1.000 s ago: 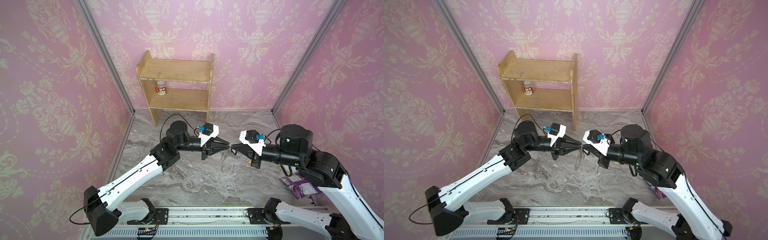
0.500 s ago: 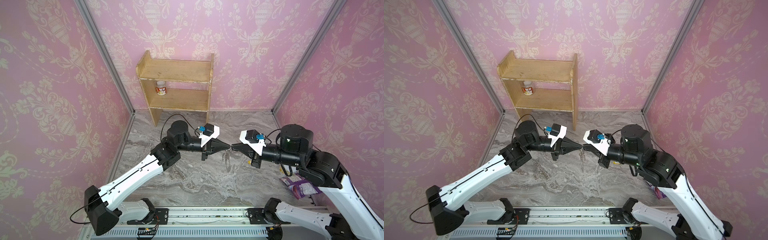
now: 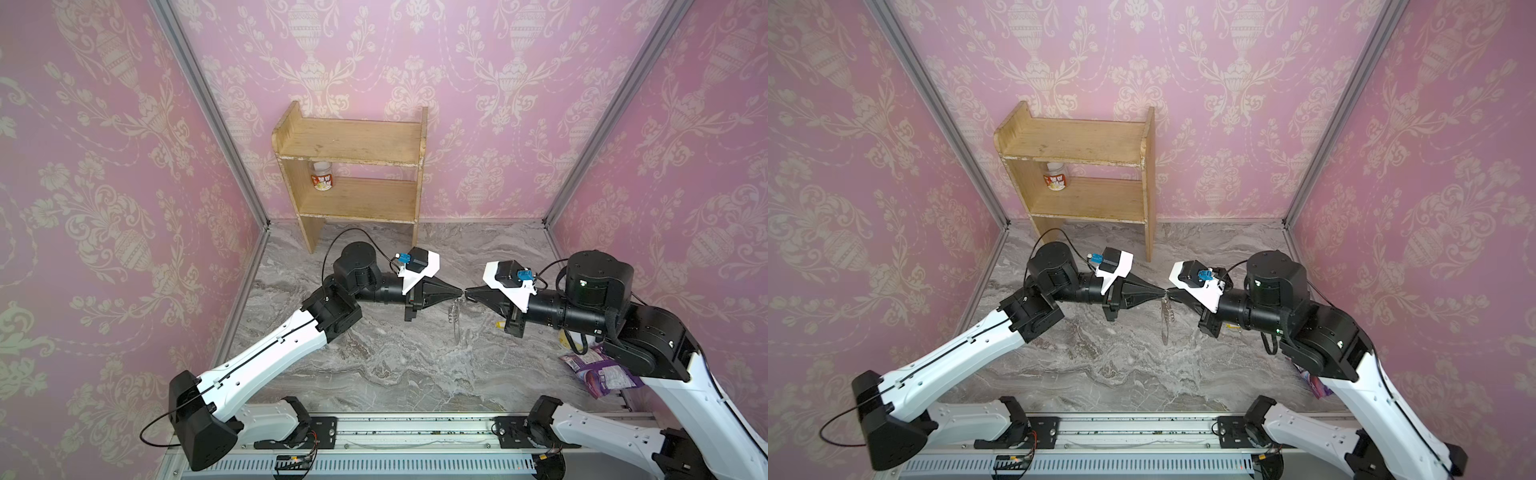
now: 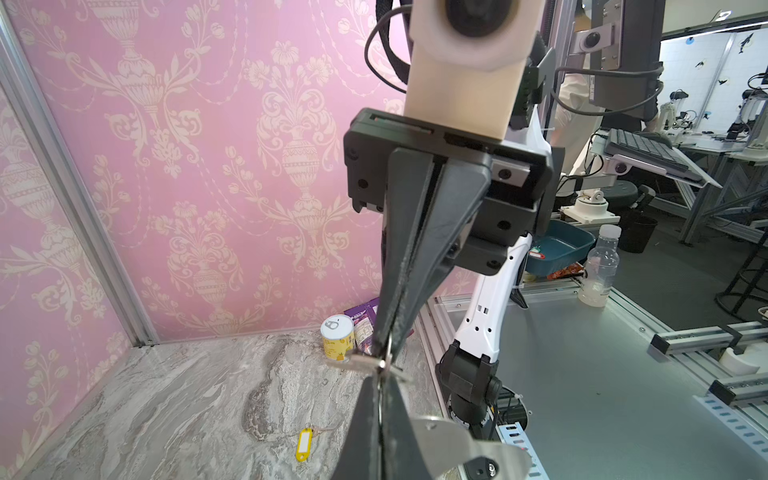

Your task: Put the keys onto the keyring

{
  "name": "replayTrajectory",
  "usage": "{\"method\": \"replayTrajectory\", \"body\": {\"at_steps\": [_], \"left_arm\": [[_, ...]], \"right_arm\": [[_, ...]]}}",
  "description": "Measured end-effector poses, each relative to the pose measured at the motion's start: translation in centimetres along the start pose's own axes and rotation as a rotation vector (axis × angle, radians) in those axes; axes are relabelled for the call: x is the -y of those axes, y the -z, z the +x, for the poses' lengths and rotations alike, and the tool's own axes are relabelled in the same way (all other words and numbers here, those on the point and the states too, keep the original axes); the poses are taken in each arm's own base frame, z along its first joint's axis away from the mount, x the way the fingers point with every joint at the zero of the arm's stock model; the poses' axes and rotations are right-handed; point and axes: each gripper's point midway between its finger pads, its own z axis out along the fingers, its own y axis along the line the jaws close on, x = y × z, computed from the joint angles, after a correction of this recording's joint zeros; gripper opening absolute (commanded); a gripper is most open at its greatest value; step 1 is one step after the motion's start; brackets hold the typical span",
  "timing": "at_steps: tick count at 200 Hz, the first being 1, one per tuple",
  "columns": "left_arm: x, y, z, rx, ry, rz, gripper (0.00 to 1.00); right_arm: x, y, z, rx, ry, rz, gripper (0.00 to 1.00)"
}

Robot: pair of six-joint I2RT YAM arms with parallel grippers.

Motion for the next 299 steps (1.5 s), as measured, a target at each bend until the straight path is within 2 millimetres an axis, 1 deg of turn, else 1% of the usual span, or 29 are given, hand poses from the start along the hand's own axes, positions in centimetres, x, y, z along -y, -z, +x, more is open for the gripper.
{"method": "replayTrajectory", "body": {"at_steps": [10,22,41,70,86,101,144,189,198,240,271,290,299], "left_arm": [[0.0,0.0,0.0,0.001,0.001,0.0,0.1],[0.0,0.0,-0.1,0.003,0.0,0.0,0.16],[0.0,0.1,-0.4,0.013,-0.008,-0.002,0.19],[0.1,0.2,-0.8,0.025,-0.02,-0.002,0.18],[0.1,0.2,-0.9,0.028,-0.023,-0.002,0.24],[0.1,0.2,-1.0,0.031,-0.025,-0.002,0.27],[0.1,0.2,-1.0,0.029,-0.024,-0.002,0.29],[0.1,0.2,-0.8,0.023,-0.017,-0.002,0.29],[0.0,0.1,-0.7,0.02,-0.013,-0.002,0.29],[-0.2,-0.1,0.0,0.006,0.012,0.0,0.14],[-0.2,-0.2,0.2,0.002,0.023,0.003,0.09],[-0.2,-0.2,0.2,0.001,0.025,0.009,0.0],[-0.1,-0.2,0.2,0.002,0.026,0.015,0.0]], "right_arm": [[0.0,0.0,0.0,0.002,0.0,-0.001,0.0],[0.0,0.1,0.0,0.002,0.0,-0.001,0.0],[-0.1,0.3,0.1,-0.001,0.0,0.002,0.0],[-0.1,0.3,0.1,0.0,0.0,0.002,0.0],[-0.1,0.3,0.1,0.0,0.0,0.002,0.0],[-0.1,0.3,0.1,0.0,0.0,0.001,0.0],[-0.1,0.3,0.1,0.0,0.0,0.0,0.0],[-0.4,0.3,-0.1,0.007,0.0,-0.017,0.0],[-0.5,0.3,-0.1,0.009,0.0,-0.021,0.0],[-0.5,0.3,-0.1,0.01,0.0,-0.024,0.0],[-0.4,0.4,-0.1,0.009,-0.001,-0.019,0.0],[-0.4,0.4,-0.1,0.008,-0.001,-0.016,0.0],[-0.2,0.4,0.0,0.006,-0.001,-0.009,0.0]]}}
